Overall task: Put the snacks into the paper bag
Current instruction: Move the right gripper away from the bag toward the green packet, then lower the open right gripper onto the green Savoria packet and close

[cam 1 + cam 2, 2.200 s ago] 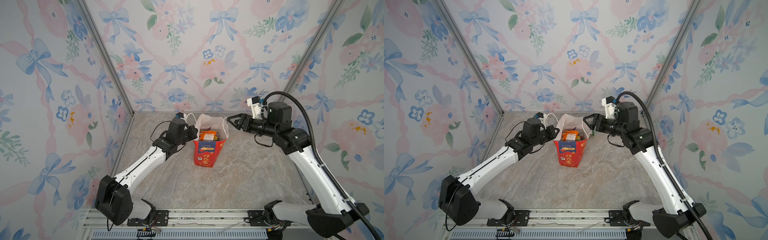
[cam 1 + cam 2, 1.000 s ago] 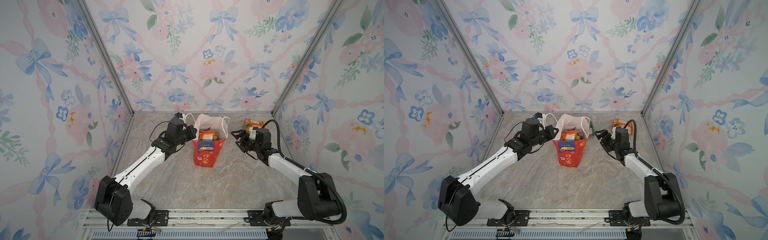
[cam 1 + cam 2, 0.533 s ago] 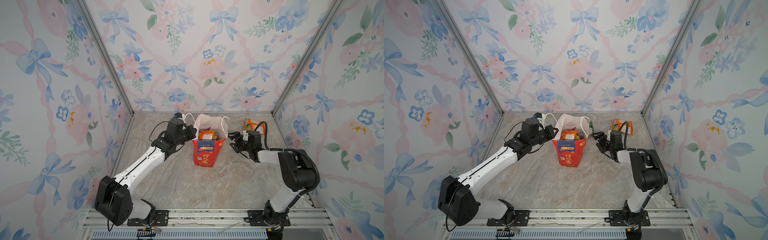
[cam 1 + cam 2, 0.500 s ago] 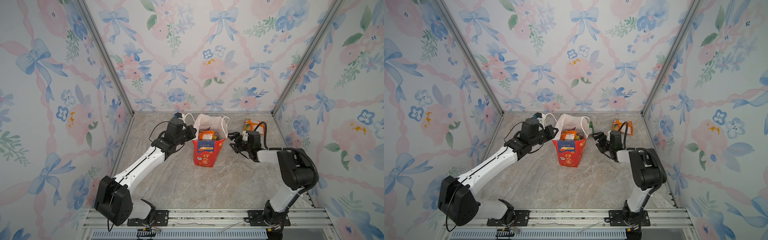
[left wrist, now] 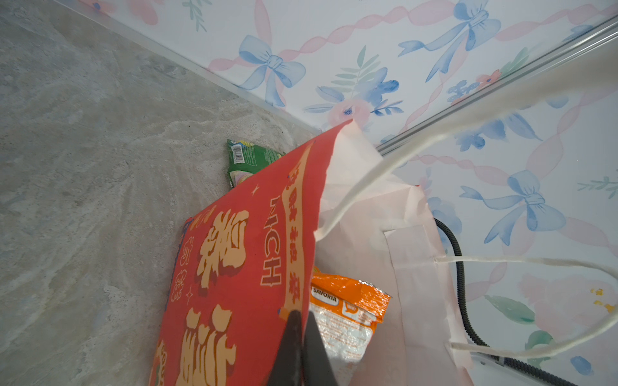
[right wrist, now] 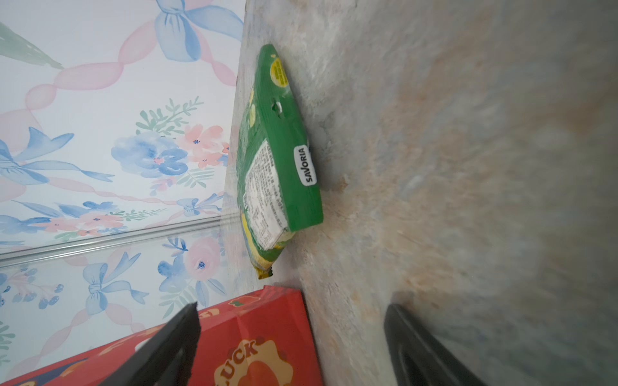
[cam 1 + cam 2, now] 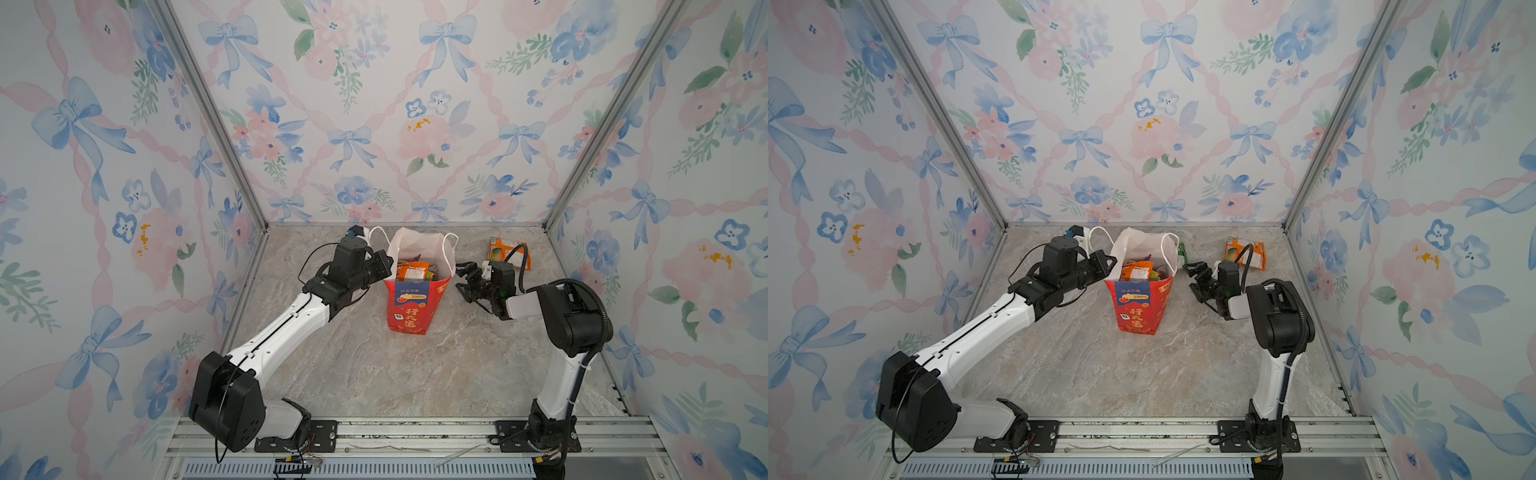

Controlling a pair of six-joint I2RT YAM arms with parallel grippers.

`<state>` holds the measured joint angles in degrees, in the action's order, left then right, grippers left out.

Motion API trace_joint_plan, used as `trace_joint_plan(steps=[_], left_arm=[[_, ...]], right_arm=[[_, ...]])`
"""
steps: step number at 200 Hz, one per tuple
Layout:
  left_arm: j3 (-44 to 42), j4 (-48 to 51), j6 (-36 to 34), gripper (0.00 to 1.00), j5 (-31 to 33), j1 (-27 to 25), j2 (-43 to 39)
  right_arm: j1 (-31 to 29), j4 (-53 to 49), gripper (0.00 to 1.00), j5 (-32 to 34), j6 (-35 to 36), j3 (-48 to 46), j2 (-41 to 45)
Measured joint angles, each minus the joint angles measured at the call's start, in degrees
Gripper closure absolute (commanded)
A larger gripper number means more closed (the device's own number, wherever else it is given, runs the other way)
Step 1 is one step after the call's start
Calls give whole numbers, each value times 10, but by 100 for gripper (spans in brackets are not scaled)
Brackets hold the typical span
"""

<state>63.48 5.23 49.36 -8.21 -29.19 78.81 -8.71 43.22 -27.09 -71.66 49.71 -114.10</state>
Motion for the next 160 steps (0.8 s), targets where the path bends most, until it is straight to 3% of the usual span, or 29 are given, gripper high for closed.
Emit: trace_joint_plan(steps=[160], left_arm=[[-3,-1,0,100,-2,6,0]], right_arm=[[0,62,12,-12,-38,109,-105]])
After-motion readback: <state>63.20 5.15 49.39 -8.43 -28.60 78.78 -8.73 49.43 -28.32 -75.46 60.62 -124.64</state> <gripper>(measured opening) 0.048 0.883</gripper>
